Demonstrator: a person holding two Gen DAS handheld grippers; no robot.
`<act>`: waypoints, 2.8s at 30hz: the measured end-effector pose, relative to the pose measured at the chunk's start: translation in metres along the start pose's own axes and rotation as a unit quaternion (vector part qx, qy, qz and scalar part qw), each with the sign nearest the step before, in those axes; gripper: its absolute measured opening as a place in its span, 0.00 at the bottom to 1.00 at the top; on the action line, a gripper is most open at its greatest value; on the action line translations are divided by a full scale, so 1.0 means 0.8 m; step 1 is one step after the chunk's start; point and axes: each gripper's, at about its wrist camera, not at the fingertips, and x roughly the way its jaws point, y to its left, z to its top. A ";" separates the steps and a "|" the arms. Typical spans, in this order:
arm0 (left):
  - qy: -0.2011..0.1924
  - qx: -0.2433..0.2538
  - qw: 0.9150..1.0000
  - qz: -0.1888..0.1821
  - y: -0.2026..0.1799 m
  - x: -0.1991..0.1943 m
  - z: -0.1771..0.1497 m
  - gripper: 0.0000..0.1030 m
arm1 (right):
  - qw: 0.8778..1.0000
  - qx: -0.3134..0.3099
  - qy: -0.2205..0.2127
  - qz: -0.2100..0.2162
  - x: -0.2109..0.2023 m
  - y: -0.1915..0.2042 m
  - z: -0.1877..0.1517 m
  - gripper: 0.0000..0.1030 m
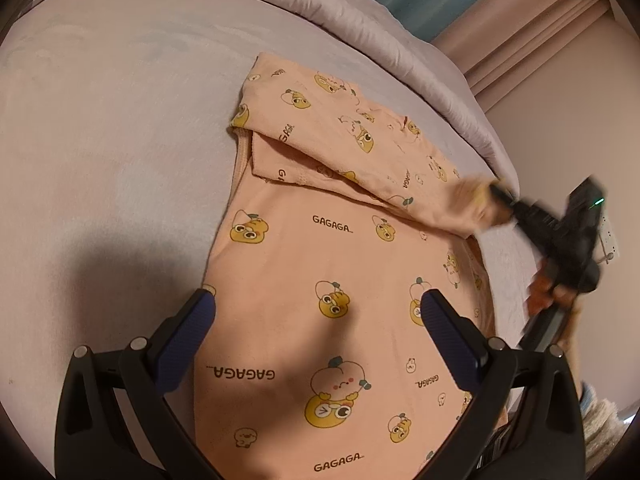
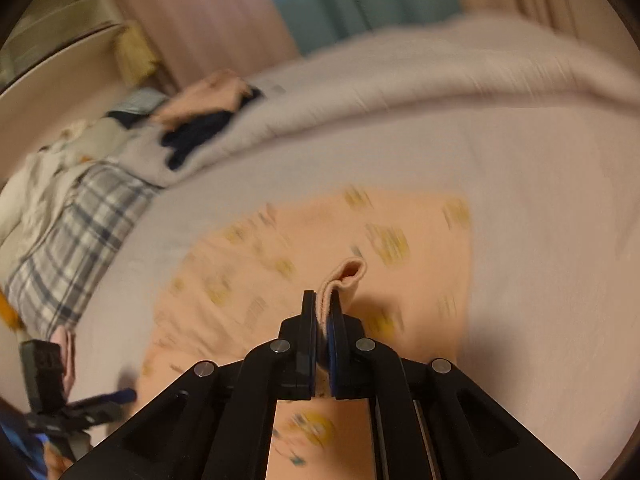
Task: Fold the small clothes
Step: 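Fold the side edge inward over the body and release with the right tool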
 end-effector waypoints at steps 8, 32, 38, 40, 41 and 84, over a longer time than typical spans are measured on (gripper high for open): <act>0.002 0.000 1.000 0.008 0.001 0.007 0.004 0.99 | 0.994 0.026 0.070 -0.085 0.030 -0.062 -0.009 0.08; 0.005 0.026 0.999 0.030 -0.021 -0.033 -0.036 0.99 | 0.983 -0.084 0.103 -0.124 0.022 -0.030 -0.059 0.37; 0.006 0.036 0.999 0.021 -0.031 -0.040 -0.058 0.99 | 0.988 -0.086 0.088 -0.093 -0.033 -0.002 -0.093 0.47; 0.006 0.038 0.999 0.020 -0.033 -0.044 -0.065 0.99 | 0.991 -0.067 0.088 -0.082 -0.053 -0.005 -0.113 0.50; 0.005 0.038 0.999 0.020 -0.033 -0.046 -0.068 0.99 | 0.991 -0.062 0.088 -0.079 -0.054 -0.006 -0.116 0.50; 0.004 -0.050 0.999 -0.006 0.017 -0.058 -0.106 0.99 | 0.987 0.089 0.133 -0.009 -0.103 -0.065 -0.195 0.61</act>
